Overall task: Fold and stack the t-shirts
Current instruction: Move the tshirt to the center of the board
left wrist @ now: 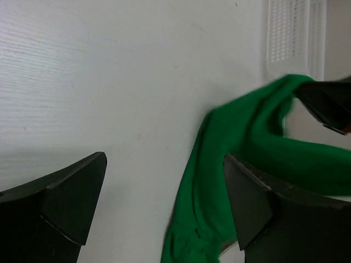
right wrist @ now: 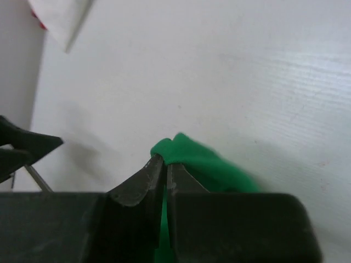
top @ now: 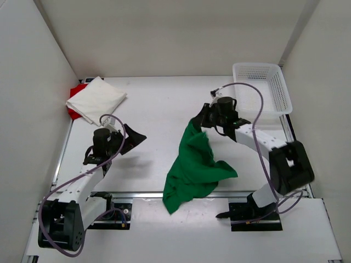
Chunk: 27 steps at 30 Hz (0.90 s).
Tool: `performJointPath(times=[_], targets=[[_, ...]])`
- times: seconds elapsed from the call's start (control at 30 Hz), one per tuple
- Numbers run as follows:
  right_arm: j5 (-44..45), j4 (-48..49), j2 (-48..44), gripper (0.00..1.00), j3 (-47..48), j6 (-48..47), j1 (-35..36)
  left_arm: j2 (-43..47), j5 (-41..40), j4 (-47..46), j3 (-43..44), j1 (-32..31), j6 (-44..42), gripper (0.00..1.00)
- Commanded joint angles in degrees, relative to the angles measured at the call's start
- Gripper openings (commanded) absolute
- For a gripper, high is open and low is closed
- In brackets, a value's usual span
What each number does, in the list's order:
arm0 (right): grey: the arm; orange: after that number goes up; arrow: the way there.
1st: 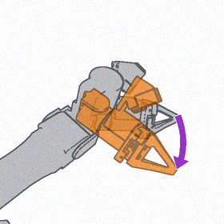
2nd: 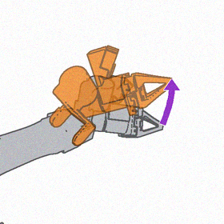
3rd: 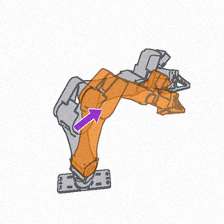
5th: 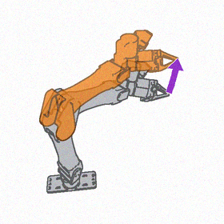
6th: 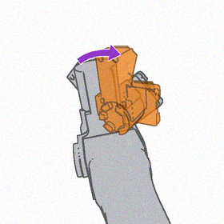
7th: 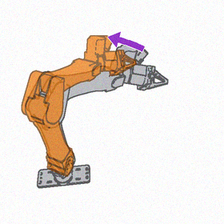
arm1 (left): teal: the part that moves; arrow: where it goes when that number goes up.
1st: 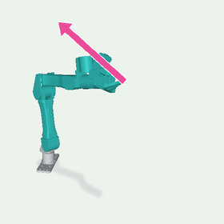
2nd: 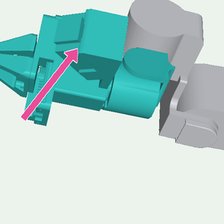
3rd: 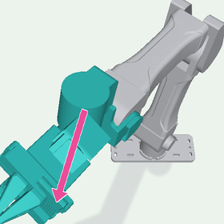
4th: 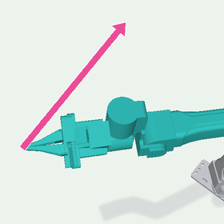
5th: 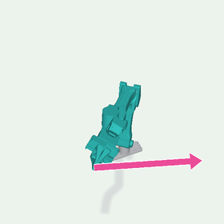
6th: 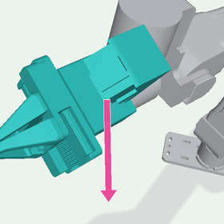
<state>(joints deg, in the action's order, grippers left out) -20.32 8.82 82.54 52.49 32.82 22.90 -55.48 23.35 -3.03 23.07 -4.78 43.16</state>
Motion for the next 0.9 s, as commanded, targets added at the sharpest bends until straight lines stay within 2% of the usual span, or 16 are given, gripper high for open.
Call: performJointPath(times=[0.0,0.07,0.13,0.23,0.3,0.47,0.57,0.77,0.87], targets=[[-0.87,1.68,3.75,0.0,10.49,-2.13,2.23,0.37,-2.86,-0.4,1.54,-3.3,-0.97,0.99],[0.36,-3.25,8.5,0.0,16.13,-3.81,3.47,0.46,-5.06,0.56,2.24,-4.18,-2.02,0.99],[2.03,-4.69,9.3,0.01,19.57,-5.22,4.52,0.73,-6.83,2.23,2.85,-5.24,-3.51,0.99],[8.18,-4.69,6.59,0.3,19.5,-7.41,5.58,0.73,-11.81,5.72,3.74,-9.71,-6.24,0.98],[12.38,-4.78,3.78,0.41,18.27,-7.77,5.41,0.99,-14.99,6.98,3.83,-12.43,-7.91,0.99],[16.97,-7.85,-3.16,0.56,10.12,-6.98,5.84,0.39,-16.15,6.28,2.32,-13.94,-7.82,0.98],[18.64,-6.37,-6.07,0.56,1.42,-5.67,6.11,-1.2,-17.46,6.98,3.56,-16.39,-8.7,0.99],[16.1,-3.64,-13.1,0.52,-12.39,-3.03,4.97,-4.45,-16.77,4.71,6.02,-20.35,-8.7,0.99],[15.83,-2.41,-17.84,0.41,-18.37,-1.8,4.0,-5.95,-15.97,3.73,7.07,-21.24,-8.44,0.98]])
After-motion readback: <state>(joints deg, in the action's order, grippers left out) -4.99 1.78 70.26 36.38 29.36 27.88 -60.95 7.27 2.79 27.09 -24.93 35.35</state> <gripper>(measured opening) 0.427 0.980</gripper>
